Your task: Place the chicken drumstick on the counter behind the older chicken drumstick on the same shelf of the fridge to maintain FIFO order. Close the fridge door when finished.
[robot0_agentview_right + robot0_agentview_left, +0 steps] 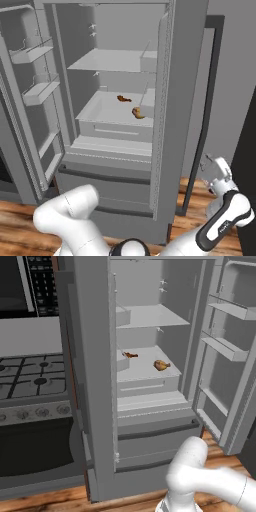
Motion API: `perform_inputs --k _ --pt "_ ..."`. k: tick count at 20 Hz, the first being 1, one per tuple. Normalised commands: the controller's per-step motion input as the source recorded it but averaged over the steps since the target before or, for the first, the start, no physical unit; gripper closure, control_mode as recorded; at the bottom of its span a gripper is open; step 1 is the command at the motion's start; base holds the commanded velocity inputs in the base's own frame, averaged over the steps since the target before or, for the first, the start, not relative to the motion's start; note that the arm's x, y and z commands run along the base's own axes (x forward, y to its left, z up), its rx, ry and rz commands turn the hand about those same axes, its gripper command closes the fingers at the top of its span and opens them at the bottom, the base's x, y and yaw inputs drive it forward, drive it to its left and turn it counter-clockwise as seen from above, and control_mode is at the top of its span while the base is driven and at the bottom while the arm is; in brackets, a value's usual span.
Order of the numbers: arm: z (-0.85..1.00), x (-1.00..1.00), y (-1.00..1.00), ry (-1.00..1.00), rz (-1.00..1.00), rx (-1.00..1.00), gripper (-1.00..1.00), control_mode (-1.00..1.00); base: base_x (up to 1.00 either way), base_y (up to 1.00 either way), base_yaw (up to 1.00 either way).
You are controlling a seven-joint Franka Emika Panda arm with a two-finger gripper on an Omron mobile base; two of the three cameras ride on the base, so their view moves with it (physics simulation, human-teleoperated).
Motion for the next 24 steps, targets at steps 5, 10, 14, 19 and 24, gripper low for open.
perform_inputs --k 5,10,14,19,24 --pt "0.00 0.00 0.95 0.02 0.11 0.00 -1.00 -1.00 0.00 0.00 0.00" --pt "0.00 0.00 1.00 0.01 0.09 0.00 -1.00 -1.00 0.00 0.00 0.00" --pt "0.00 0.00 0.99 0.00 0.05 -0.01 -1.00 -1.00 0.00 0.00 0.00" --pt "0.03 0.00 0.92 0.00 0.01 0.00 -1.00 -1.00 0.00 0.00 0.00" --pt "0.14 0.00 0.82 0.00 0.00 0.00 -1.00 -1.00 0.00 0.00 0.00"
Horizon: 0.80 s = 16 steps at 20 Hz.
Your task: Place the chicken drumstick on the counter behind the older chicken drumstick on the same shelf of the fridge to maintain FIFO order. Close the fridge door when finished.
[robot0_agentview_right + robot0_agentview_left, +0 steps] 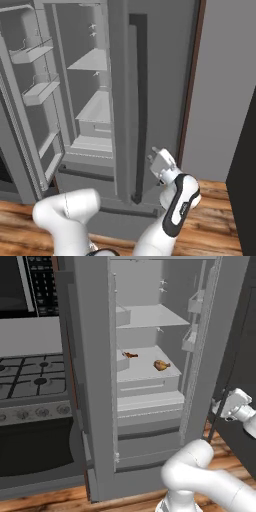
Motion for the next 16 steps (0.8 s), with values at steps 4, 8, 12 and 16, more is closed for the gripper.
perform_inputs --k 4,8,12,16 --pt "0.27 0.16 0.50 0.02 -0.11 0.00 -1.00 -1.00 0.00 0.00 0.00" --pt "0.26 0.30 0.31 0.06 -0.18 0.00 -1.00 -1.00 0.00 0.00 0.00" --pt "0.30 0.42 0.20 0.11 -0.21 0.00 -1.00 -1.00 0.00 0.00 0.00" --pt "0.30 0.50 0.11 0.13 -0.21 0.00 -1.00 -1.00 0.00 0.00 0.00"
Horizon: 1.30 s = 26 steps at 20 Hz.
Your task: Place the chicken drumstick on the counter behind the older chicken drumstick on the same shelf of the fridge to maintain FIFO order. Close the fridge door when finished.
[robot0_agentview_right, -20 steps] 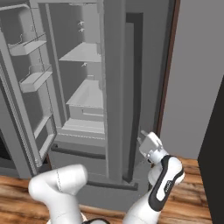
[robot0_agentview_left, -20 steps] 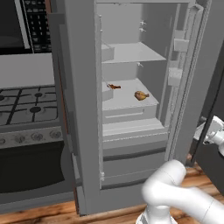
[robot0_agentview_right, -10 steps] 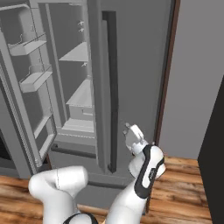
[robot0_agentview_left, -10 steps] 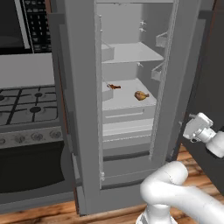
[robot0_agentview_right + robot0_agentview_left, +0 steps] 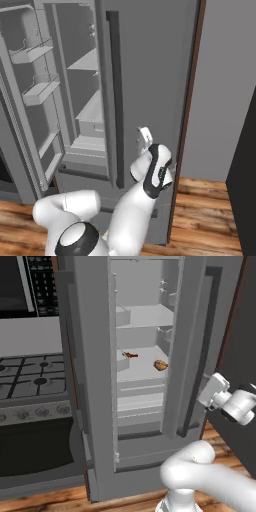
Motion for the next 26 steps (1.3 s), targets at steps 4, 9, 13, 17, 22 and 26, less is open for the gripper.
perform_inputs --k 4,9,13,17,22,26 --pt "0.31 0.55 0.00 0.17 -0.20 0.00 -1.00 -1.00 0.00 0.00 0.00" --pt "0.32 0.52 0.00 0.19 -0.20 0.00 -1.00 -1.00 0.00 0.00 0.00" --pt "0.30 0.47 0.00 0.20 -0.19 0.00 -1.00 -1.00 0.00 0.00 0.00" --pt "0.31 0.46 0.00 0.21 -0.19 0.00 -1.00 -1.00 0.00 0.00 0.00" --pt "0.32 0.43 0.00 0.21 -0.19 0.00 -1.00 -1.00 0.00 0.00 0.00" --pt "0.36 0.34 0.00 0.20 -0.18 0.00 -1.00 -1.00 0.00 0.00 0.00"
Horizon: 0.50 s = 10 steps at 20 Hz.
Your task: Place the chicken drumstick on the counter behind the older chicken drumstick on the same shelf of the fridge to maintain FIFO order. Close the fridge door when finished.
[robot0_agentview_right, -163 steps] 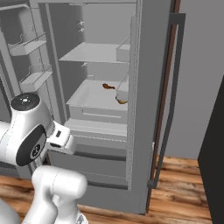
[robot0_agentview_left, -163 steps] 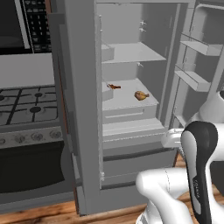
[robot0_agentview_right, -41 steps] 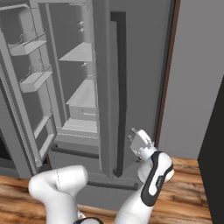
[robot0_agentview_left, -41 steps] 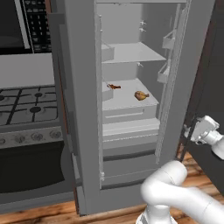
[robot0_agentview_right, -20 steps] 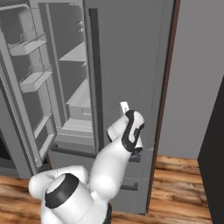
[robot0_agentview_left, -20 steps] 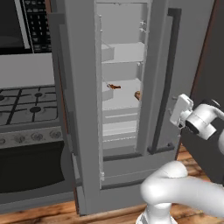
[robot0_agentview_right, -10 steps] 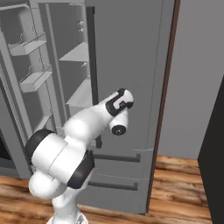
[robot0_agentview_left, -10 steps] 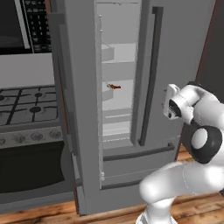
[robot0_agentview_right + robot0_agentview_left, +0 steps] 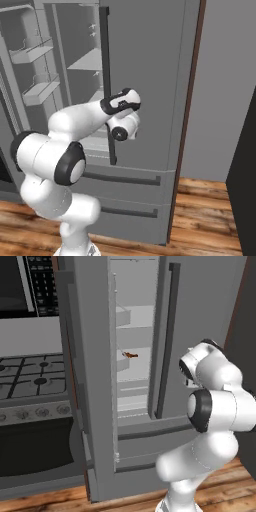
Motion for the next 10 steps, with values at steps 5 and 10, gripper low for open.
perform_inputs --k 5,10 --pt "0.41 0.27 0.00 0.19 -0.17 0.00 -1.00 -1.00 0.00 0.00 0.00" --pt "0.58 -0.03 -0.02 0.09 -0.06 0.00 -1.00 -1.00 0.00 0.00 0.00"
